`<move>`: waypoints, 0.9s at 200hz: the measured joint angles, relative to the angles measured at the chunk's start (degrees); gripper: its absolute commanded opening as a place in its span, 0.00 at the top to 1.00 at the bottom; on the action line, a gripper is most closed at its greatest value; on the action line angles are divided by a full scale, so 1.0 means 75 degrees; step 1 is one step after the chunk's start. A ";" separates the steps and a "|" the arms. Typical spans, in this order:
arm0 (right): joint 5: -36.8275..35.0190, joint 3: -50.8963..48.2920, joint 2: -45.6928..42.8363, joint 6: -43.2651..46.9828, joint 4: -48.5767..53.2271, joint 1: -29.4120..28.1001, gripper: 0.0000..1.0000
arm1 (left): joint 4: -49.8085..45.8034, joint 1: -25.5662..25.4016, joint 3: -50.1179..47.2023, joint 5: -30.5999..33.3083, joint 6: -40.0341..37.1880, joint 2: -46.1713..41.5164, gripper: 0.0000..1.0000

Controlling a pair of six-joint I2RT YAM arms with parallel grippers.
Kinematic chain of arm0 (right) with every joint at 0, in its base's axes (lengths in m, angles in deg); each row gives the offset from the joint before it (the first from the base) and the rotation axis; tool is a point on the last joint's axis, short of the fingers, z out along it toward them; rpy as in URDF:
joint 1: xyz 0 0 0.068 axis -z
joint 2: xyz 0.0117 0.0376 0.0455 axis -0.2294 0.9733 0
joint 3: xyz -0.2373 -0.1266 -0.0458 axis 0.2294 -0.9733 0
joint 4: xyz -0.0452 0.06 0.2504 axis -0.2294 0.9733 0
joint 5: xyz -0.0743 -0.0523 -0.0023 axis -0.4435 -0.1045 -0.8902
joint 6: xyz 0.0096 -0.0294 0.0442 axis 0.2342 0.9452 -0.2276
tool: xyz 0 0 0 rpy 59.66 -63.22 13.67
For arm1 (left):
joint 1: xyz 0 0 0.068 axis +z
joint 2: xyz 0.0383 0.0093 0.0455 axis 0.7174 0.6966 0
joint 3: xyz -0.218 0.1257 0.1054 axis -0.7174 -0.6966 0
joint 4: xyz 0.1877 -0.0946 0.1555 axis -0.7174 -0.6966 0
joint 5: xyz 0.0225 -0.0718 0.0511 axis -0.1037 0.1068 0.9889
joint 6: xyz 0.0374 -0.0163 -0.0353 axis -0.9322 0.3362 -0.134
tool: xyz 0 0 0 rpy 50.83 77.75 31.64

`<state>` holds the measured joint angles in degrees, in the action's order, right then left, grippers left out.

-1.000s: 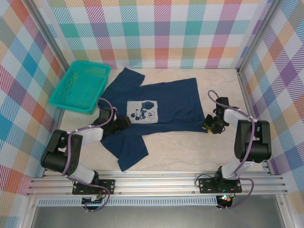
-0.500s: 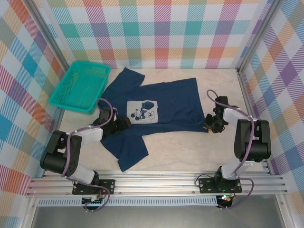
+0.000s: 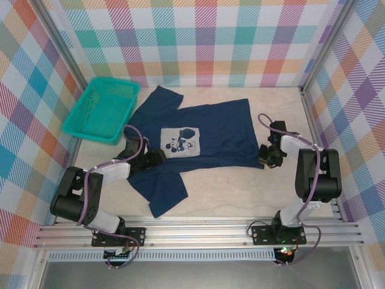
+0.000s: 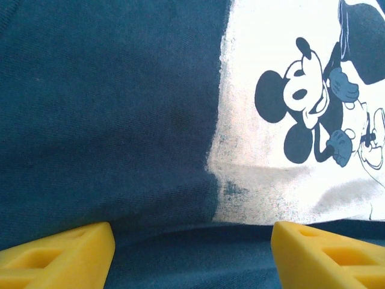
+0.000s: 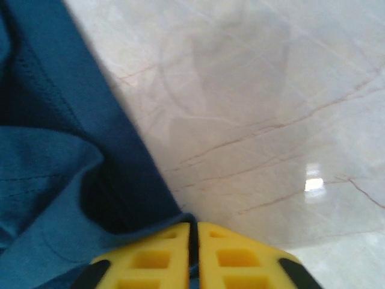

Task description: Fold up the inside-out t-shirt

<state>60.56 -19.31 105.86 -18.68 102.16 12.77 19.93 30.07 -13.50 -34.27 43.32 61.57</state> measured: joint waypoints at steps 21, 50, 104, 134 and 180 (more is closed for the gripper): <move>0.0047 0.0000 -0.0050 0.0047 0.0020 -0.0058 1.00 | -0.0189 -0.0029 0.0000 0.0003 0.0003 -0.0090 0.29; 0.0076 -0.0038 -0.0472 0.0058 0.0172 -0.0122 1.00 | -0.0720 -0.0061 0.0000 0.0012 0.0009 -0.0361 0.29; 0.0079 -0.0079 -0.1880 0.0061 0.0443 -0.0245 1.00 | -0.1813 -0.0589 0.0003 0.0169 -0.0003 -0.1568 0.29; 0.0073 -0.0079 -0.1947 0.0082 0.0449 -0.0248 1.00 | -0.2387 -0.1291 0.0012 0.0425 -0.0160 -0.2299 0.29; 0.0114 0.0023 -0.1880 0.0093 0.0376 -0.0248 1.00 | -0.3381 -0.3226 0.0015 0.1227 -0.0201 -0.2952 0.29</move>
<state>61.41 -19.13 91.76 -17.98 104.98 10.91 -5.43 5.88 -13.39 -25.07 41.81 39.43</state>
